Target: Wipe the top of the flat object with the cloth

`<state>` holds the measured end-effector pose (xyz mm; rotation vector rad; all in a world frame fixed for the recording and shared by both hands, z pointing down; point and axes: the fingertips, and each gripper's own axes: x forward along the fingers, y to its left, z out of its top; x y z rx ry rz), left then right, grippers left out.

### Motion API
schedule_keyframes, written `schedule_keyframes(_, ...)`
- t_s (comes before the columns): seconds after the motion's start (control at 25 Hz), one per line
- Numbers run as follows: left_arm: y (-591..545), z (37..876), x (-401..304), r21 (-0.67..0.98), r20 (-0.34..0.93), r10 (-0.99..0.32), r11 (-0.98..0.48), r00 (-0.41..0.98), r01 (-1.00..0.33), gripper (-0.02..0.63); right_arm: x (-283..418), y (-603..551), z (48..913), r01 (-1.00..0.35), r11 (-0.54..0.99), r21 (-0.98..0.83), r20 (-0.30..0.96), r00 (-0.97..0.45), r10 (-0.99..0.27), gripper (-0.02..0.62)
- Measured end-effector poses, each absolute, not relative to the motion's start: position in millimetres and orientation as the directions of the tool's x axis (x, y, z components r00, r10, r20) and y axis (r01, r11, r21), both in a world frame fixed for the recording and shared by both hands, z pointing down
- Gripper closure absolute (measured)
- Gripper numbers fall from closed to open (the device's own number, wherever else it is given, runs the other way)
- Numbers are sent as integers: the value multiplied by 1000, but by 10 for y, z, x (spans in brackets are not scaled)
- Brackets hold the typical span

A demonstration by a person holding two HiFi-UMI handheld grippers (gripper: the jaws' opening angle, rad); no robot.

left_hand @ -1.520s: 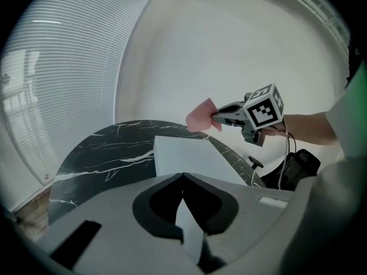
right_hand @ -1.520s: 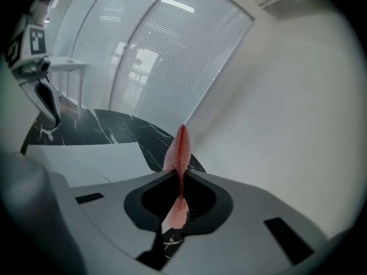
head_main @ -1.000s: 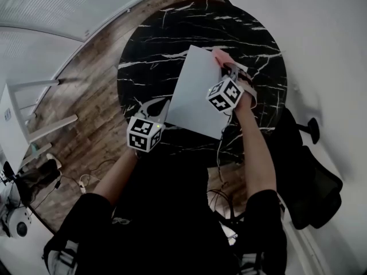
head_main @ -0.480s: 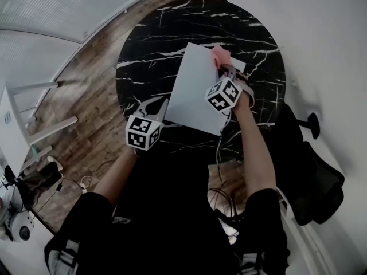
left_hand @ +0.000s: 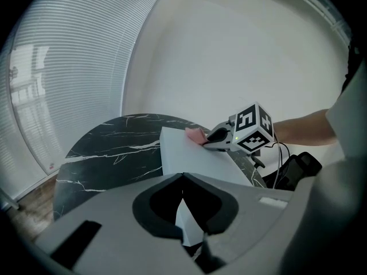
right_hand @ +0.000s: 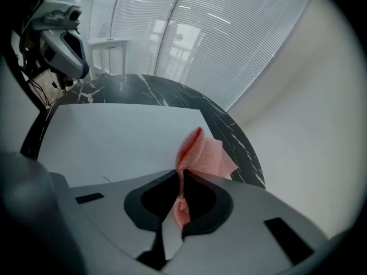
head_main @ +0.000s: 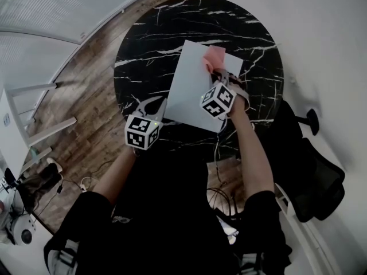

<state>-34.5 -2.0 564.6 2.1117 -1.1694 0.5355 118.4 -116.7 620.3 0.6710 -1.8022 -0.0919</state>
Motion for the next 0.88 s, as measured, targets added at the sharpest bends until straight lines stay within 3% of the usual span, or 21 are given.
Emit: schedule_keyframes(0.88,93,5652,-253,350,622,-551,-439,556,-827,607,1084,-526,6193,-423,841,337,863,-218,-455,583)
